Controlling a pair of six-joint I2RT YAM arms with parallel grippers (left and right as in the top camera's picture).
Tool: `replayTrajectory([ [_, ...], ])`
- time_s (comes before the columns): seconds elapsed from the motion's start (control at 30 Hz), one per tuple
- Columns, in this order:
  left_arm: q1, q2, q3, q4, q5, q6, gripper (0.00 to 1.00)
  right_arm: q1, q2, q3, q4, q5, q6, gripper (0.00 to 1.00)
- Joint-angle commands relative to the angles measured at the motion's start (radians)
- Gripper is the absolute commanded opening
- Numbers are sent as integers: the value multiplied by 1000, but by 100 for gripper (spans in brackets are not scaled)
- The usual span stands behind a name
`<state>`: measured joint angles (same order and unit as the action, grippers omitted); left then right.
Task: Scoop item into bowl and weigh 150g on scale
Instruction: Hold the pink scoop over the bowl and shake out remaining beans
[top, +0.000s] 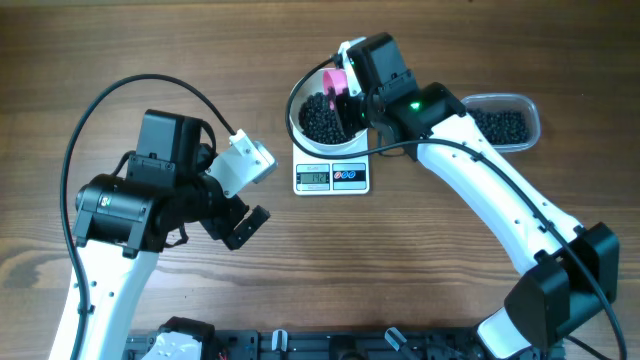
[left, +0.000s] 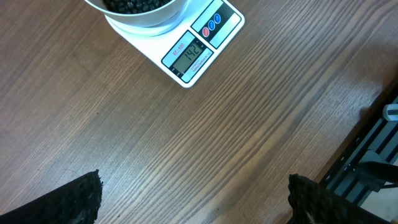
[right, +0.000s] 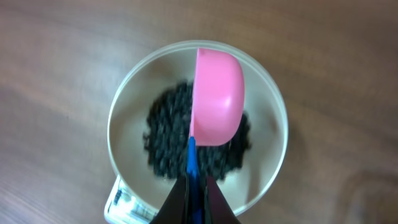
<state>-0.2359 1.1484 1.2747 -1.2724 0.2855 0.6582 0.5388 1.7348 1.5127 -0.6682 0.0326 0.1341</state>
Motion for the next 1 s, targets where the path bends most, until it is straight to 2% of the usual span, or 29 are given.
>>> replayTrajectory([
  [0.0,5,3,6,3,2,18,100,1,-2,31,27,66,60,4],
  [0.07,5,3,6,3,2,18,100,2,10,31,-23,54,28,4],
  [0.2,5,3,6,3,2,18,100,2,0,39,23,64,12,4],
  [0.27,5,3,6,3,2,19,100,2,4,39,-32,116,-65,4],
  [0.33,5,3,6,3,2,18,100,2,0,39,-8,132,-18,4],
  [0.37,5,3,6,3,2,19,100,2,1,39,-3,65,7,4],
  [0.4,5,3,6,3,2,18,100,4,10,39,-43,-3,-54,4],
  [0.43,5,3,6,3,2,19,100,5,10,39,-55,30,-90,4],
  [0.5,5,3,6,3,2,19,100,5,5,40,-26,103,-97,4],
  [0.57,5,3,6,3,2,18,100,9,6,40,8,13,-85,4],
  [0.67,5,3,6,3,2,19,100,22,9,40,-42,64,-153,4],
  [0.77,5,3,6,3,2,18,100,24,9,40,-32,35,-132,4],
  [0.87,5,3,6,3,2,18,100,24,8,40,-43,101,-130,4],
  [0.97,5,3,6,3,2,18,100,25,8,40,-35,50,-121,4],
])
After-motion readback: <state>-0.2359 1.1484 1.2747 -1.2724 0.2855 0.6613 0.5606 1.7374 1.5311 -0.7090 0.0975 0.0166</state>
